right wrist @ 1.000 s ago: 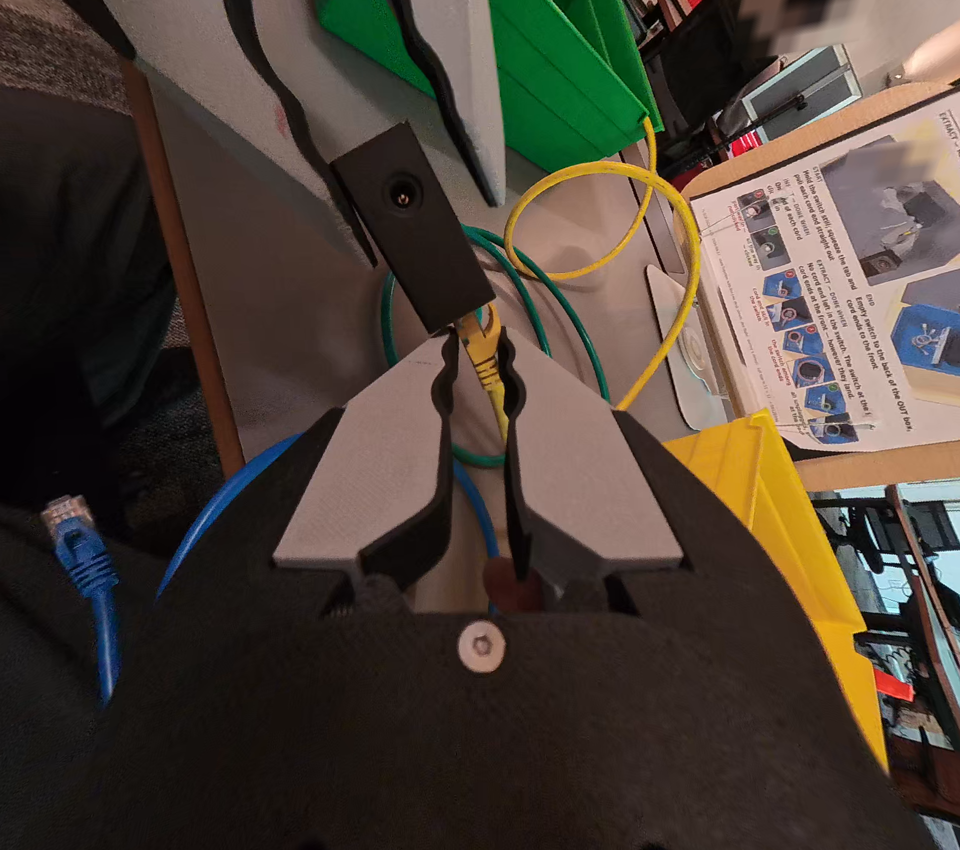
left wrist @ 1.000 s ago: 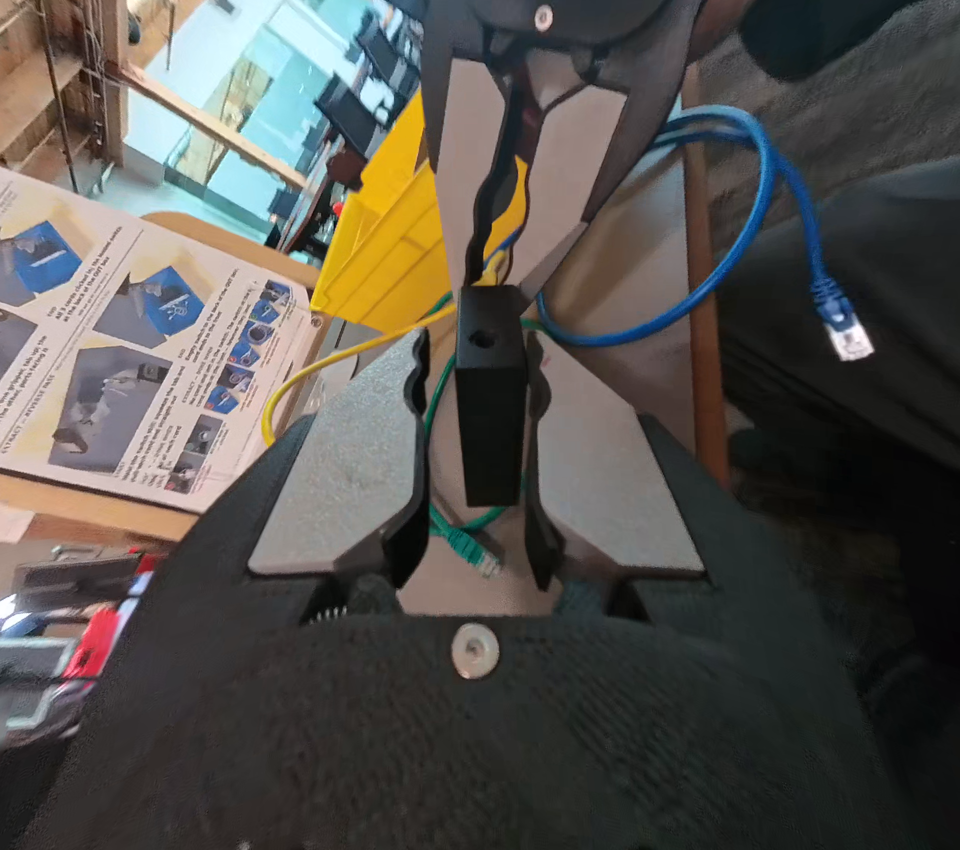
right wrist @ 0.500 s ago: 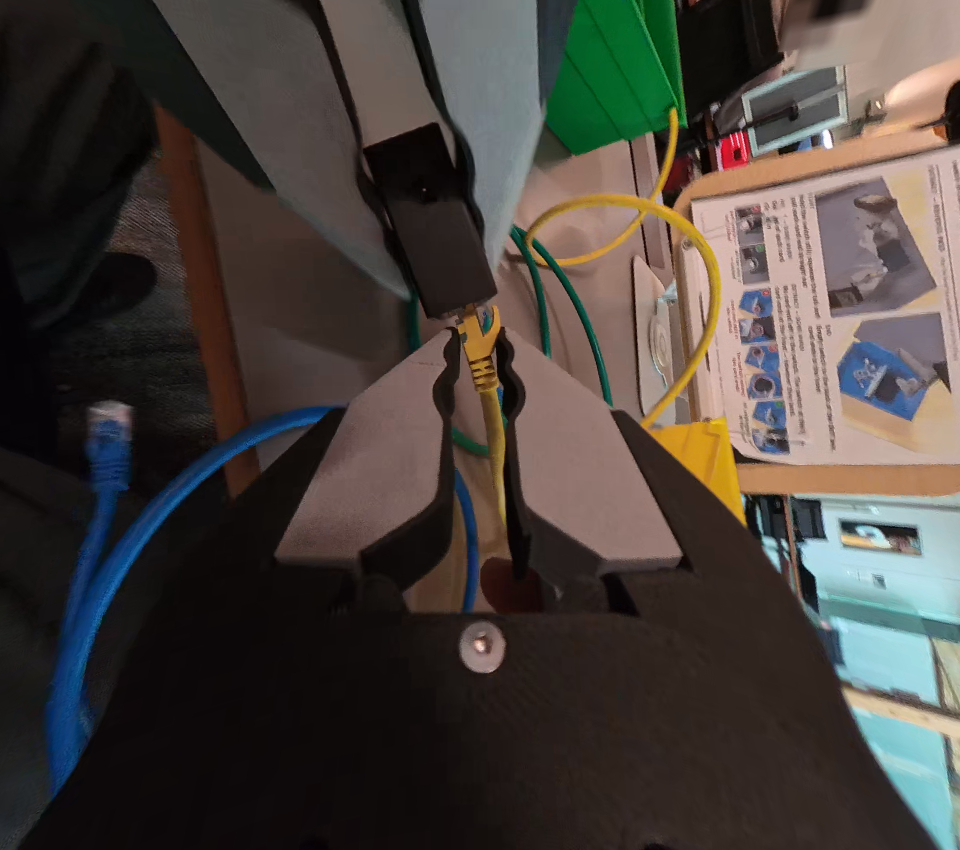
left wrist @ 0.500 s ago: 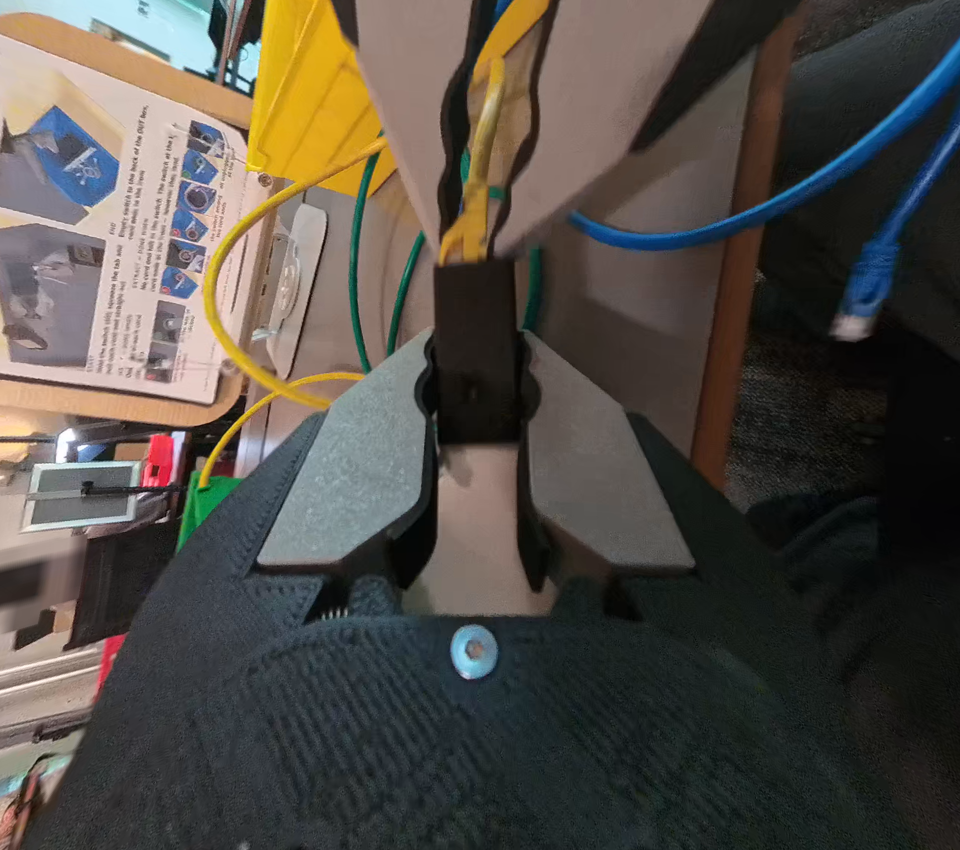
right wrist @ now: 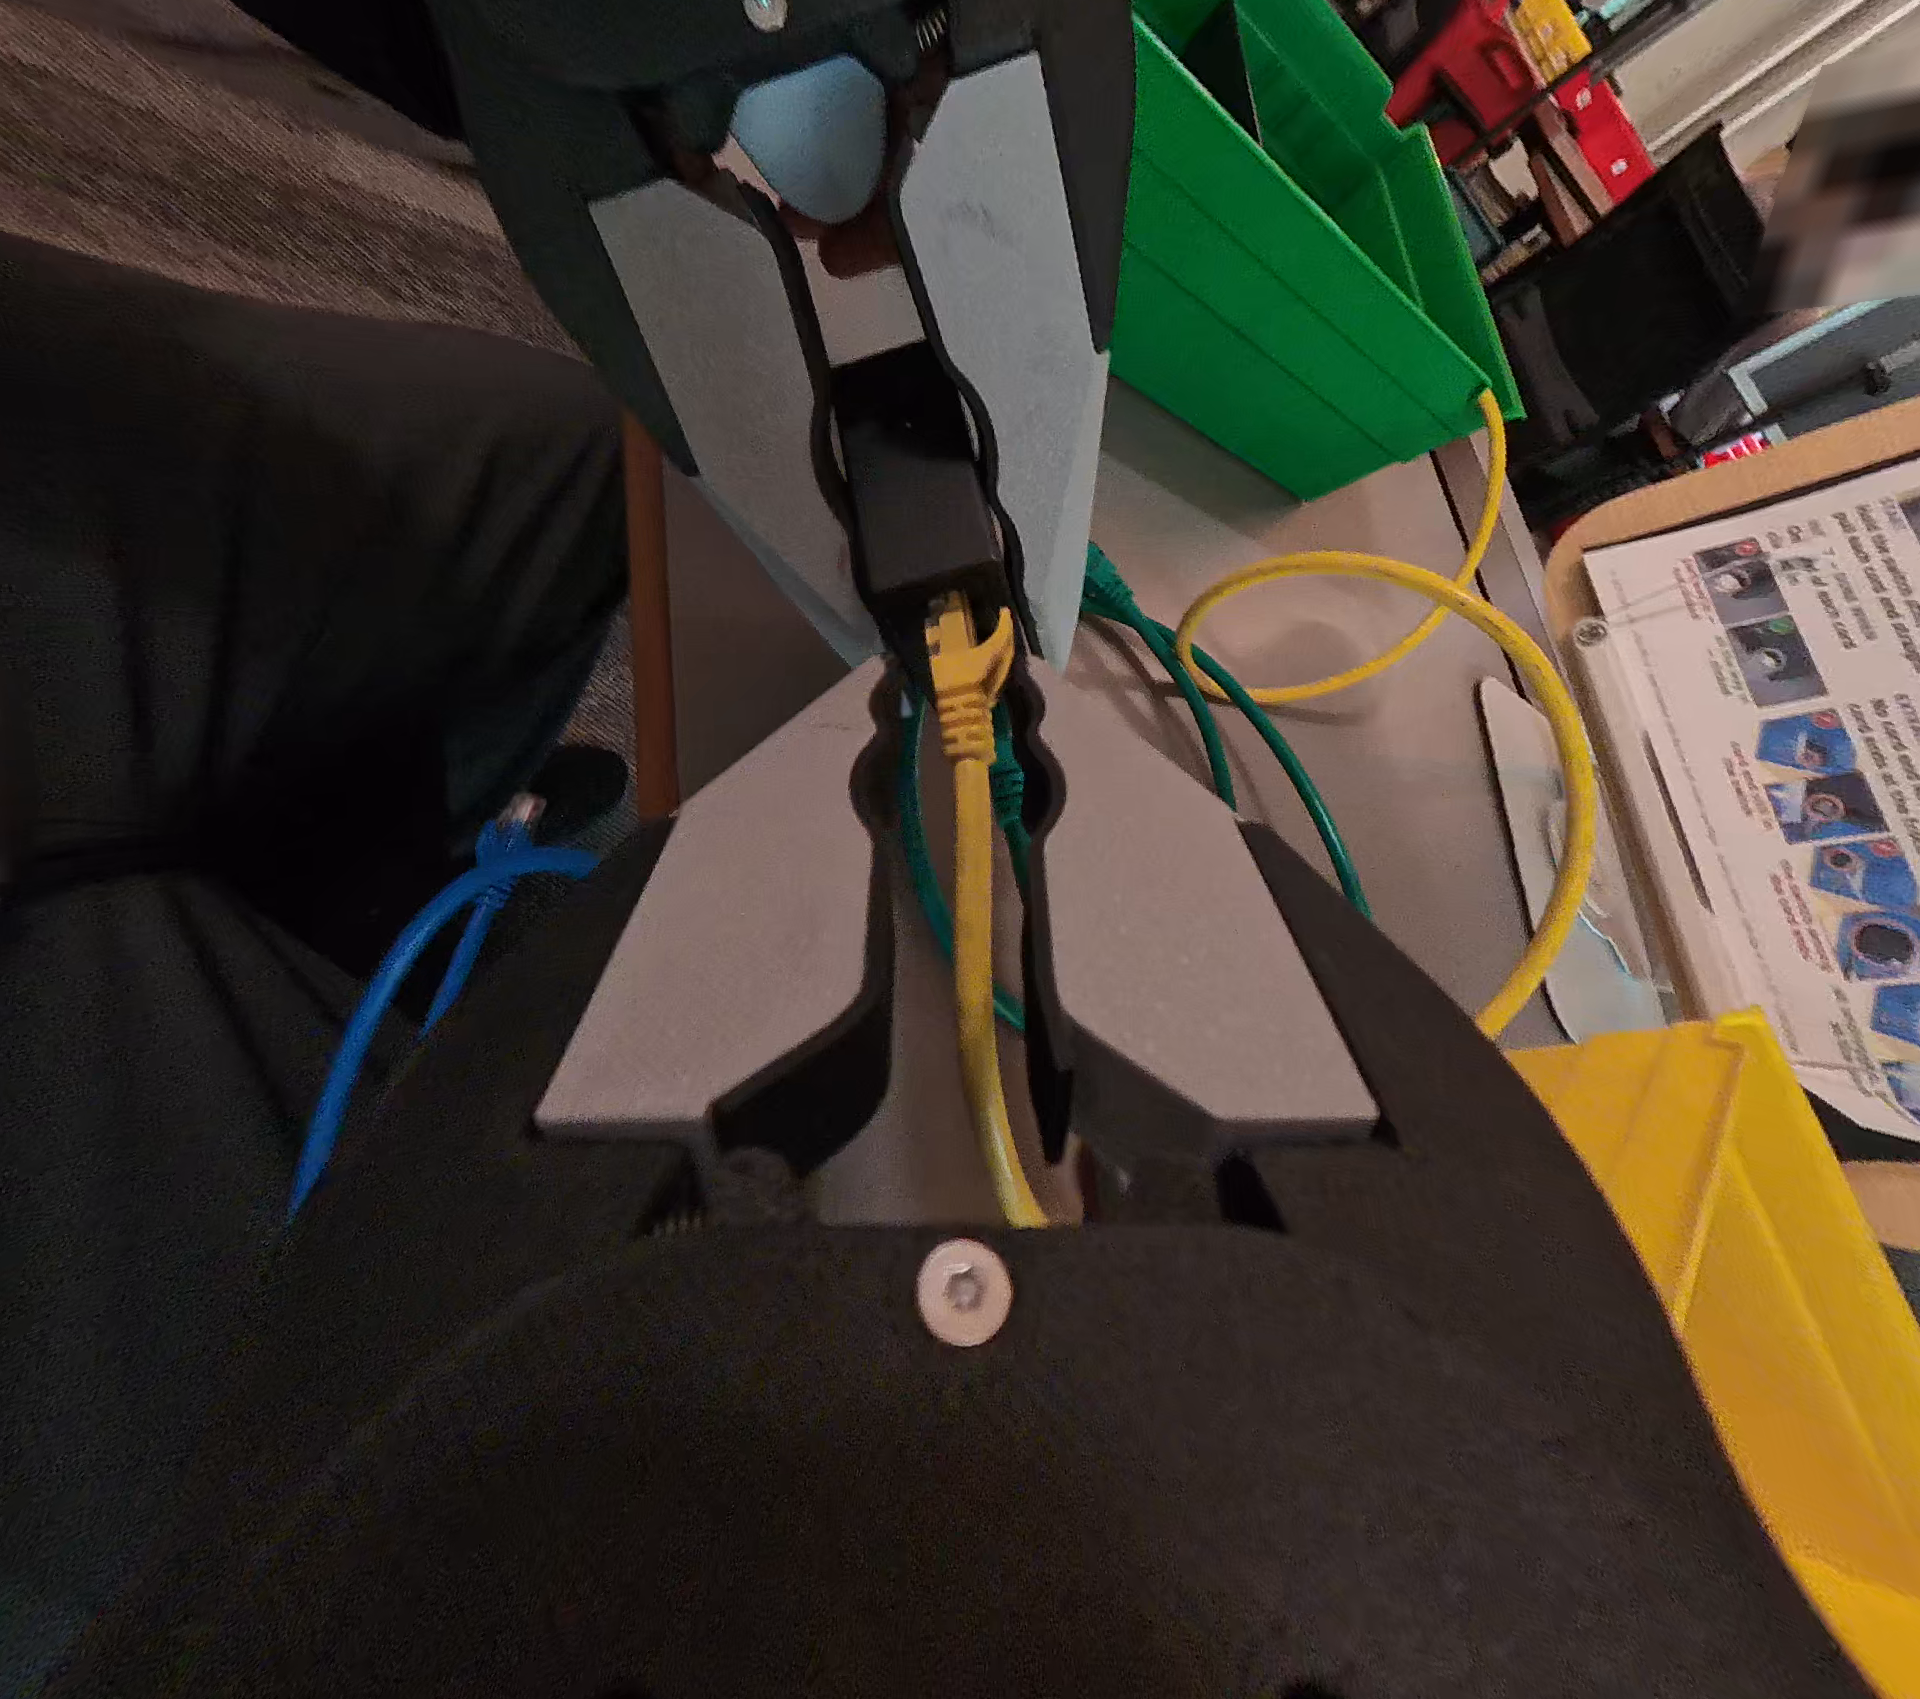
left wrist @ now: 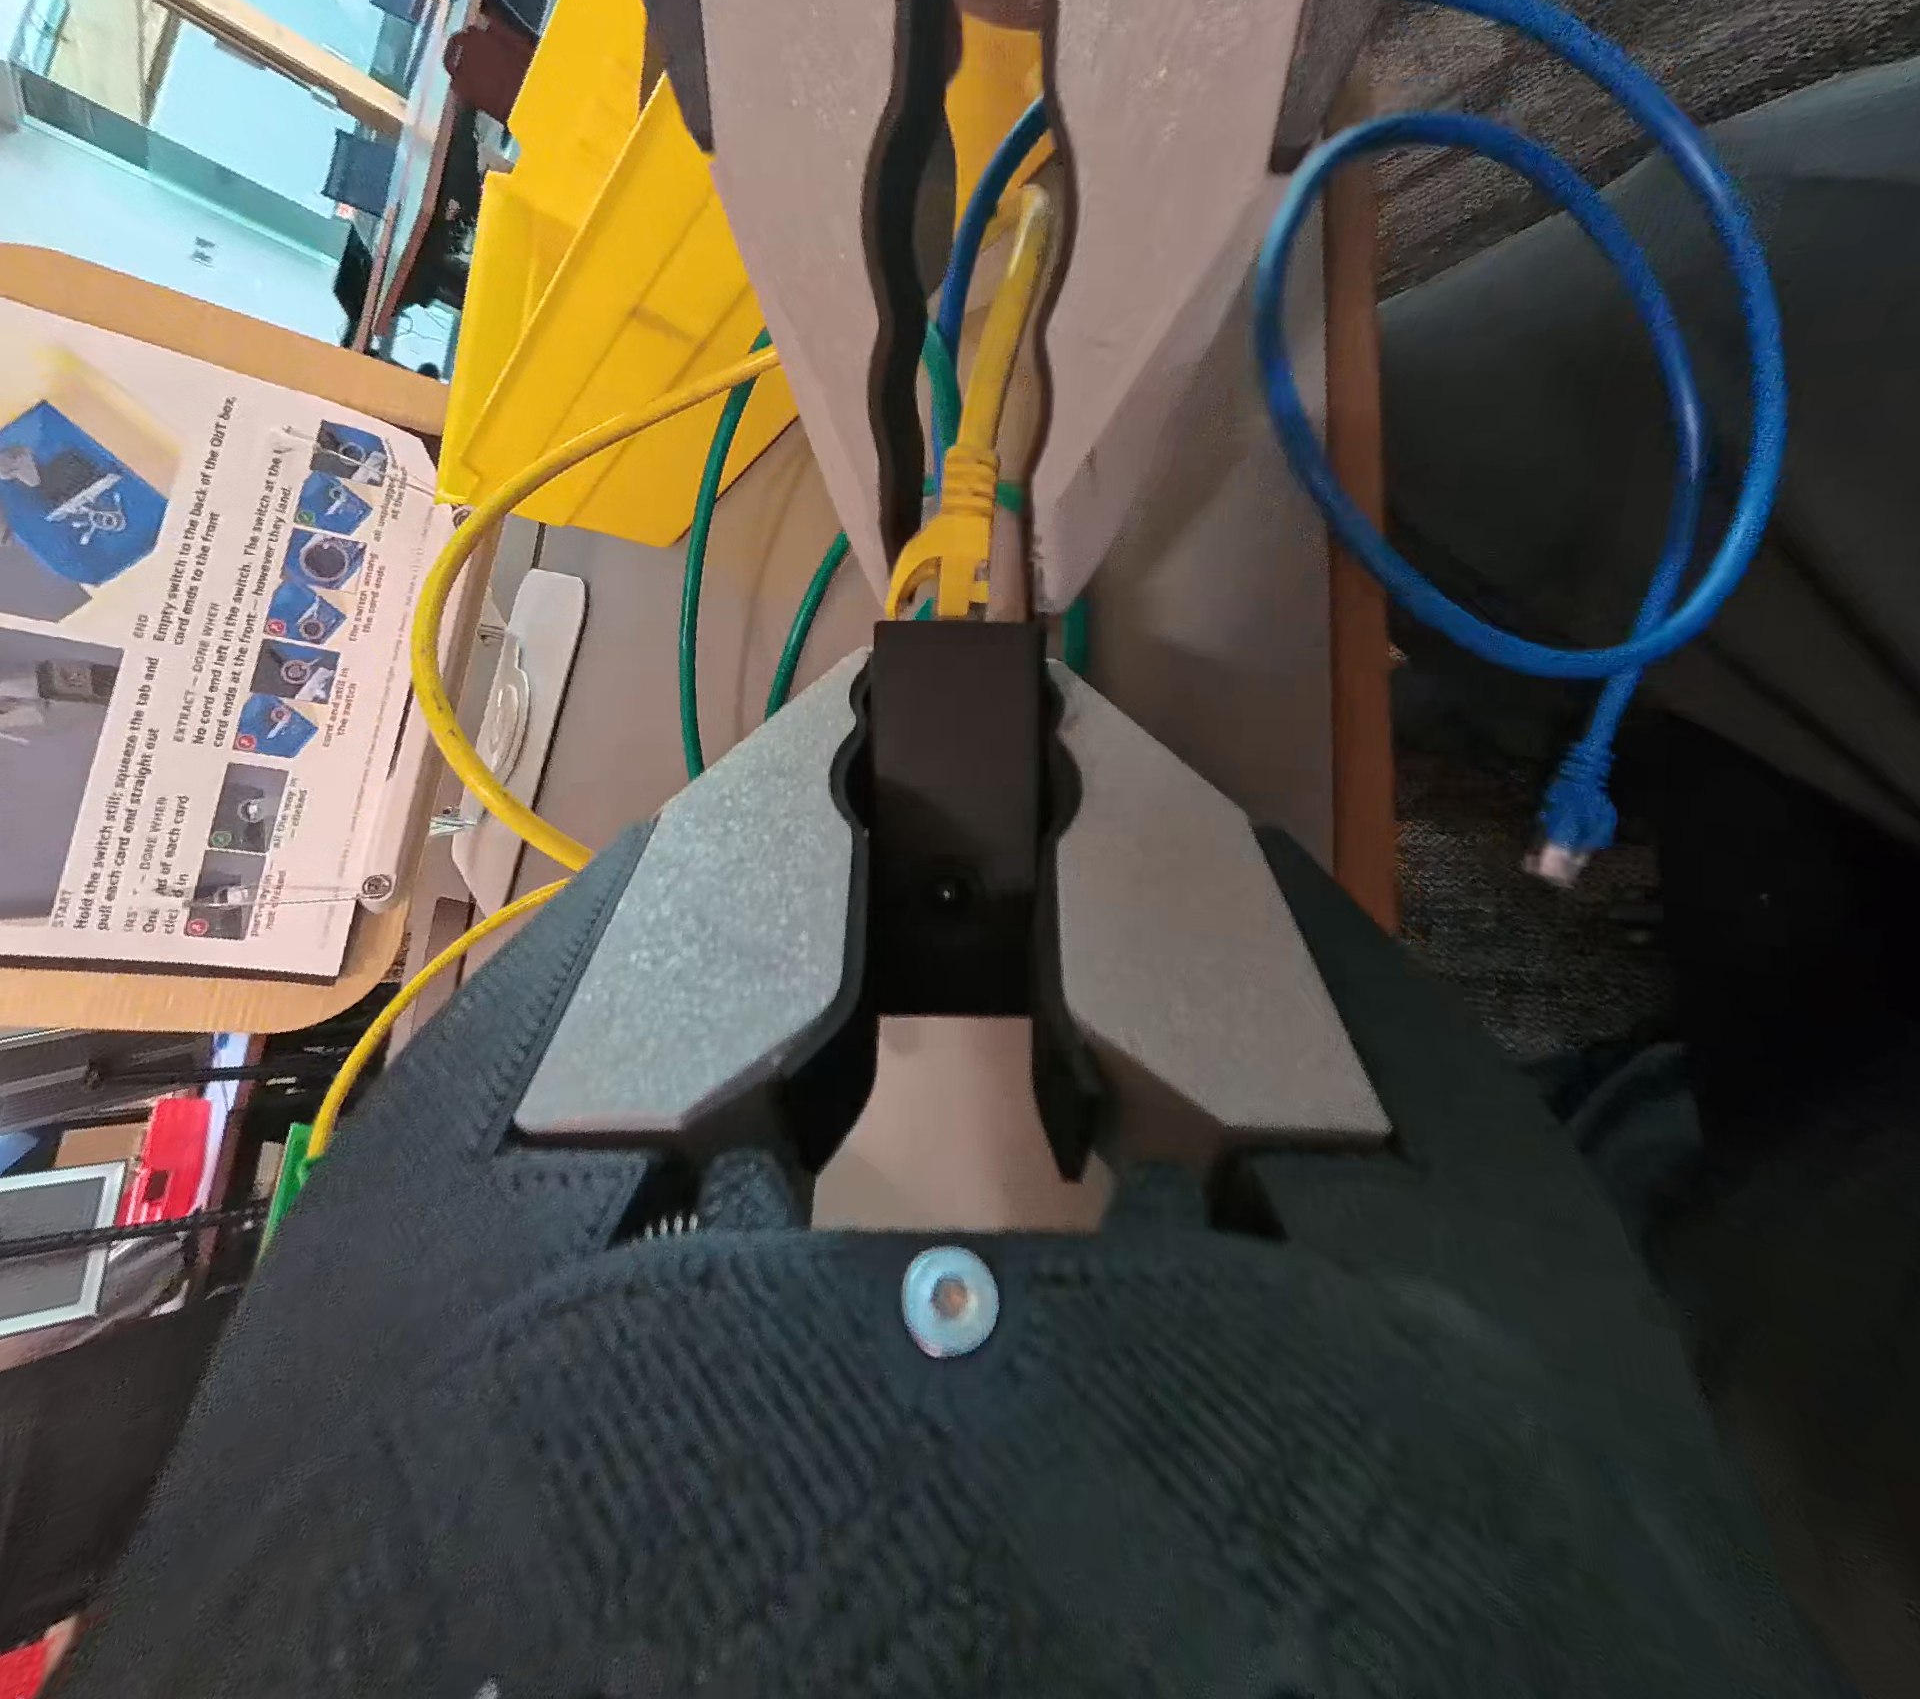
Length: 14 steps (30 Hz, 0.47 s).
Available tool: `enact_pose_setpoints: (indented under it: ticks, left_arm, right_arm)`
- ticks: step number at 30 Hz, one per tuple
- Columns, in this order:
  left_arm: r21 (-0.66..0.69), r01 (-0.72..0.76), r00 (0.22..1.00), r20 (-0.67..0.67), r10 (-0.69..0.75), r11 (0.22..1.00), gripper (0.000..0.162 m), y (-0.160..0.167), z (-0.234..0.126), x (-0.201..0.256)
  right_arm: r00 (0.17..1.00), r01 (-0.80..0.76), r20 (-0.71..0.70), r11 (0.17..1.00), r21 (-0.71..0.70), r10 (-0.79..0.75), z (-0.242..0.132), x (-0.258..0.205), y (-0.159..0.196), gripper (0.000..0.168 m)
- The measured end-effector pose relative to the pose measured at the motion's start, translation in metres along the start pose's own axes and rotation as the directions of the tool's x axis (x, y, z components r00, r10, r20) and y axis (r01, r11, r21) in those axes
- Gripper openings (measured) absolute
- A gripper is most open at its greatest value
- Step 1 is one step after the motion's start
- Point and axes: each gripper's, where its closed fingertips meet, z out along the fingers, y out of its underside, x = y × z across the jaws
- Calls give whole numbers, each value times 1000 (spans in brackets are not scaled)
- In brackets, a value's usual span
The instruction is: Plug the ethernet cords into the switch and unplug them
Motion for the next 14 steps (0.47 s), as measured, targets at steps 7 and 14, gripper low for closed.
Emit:
enact_pose_setpoints:
  ticks: [7,14]
  left_arm:
    - [21,-19,1000,-9,19,1000,26,4,6,5]
    - [46,-27,999,-19,28,999,26,7,6,7]
  right_arm:
    - [998,66,-25,996,65,-64,-2,-4,-9,21]
    - [993,113,-47,991,76,-110,2,-8,-8,18]
